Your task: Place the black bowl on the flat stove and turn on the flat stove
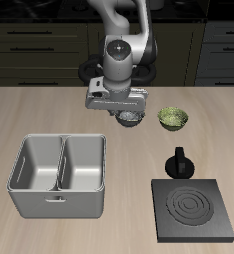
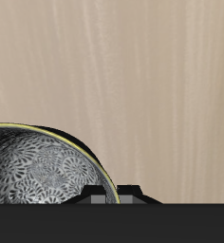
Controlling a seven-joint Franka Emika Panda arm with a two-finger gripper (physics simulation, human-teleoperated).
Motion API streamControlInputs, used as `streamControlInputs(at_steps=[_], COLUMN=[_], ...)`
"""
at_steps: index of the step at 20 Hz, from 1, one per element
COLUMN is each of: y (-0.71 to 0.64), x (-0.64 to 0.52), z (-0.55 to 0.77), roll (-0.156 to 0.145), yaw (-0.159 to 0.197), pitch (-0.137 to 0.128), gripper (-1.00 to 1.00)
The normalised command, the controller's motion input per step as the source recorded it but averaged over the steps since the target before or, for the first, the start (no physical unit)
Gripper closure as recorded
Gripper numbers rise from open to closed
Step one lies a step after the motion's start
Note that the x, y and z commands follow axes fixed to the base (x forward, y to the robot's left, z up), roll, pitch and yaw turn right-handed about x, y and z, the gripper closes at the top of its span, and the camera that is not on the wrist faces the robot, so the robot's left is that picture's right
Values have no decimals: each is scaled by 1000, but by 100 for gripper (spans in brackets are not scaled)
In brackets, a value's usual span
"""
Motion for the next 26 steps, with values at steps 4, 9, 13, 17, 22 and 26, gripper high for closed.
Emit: streamControlInputs(at_steps=[4, 9, 13, 17, 22, 26], y=[103, 183, -48, 0, 2, -90], x=[74, 75, -26, -84, -36, 117], z=[506, 607, 490, 607, 281, 9], roll=[24, 40, -15, 9, 5, 2], yaw=[7, 5, 4, 5, 34, 7], pitch=[-87, -89, -70, -91, -53, 21], gripper=[100, 100, 100, 100, 100, 100])
